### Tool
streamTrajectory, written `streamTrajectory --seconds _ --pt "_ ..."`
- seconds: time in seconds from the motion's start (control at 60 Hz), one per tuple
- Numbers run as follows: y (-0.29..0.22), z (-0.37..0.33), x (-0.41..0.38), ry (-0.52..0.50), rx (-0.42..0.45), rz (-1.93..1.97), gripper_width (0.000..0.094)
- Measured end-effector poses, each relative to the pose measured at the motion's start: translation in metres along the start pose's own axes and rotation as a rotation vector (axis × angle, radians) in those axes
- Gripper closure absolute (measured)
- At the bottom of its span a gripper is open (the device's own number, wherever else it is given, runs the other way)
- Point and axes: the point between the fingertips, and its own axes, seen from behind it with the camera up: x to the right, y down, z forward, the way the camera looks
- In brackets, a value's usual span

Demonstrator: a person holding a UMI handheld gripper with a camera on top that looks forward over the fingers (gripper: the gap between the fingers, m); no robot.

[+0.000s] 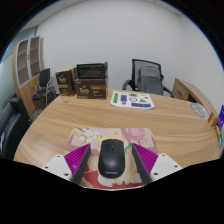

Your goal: Arrange mouse

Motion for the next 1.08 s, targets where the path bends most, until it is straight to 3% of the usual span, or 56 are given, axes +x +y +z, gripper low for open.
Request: streamTrajectory --seconds 0.383,0.65,1.083 --pt "0.009 -0.19 0.015 0.005 -0.013 0.075 0.0068" --pt "0.05 -0.313 0.051 0.095 -0.015 0.078 0.0062" --pt "0.088 -0.383 0.082 0.203 -0.008 0.114 0.0071"
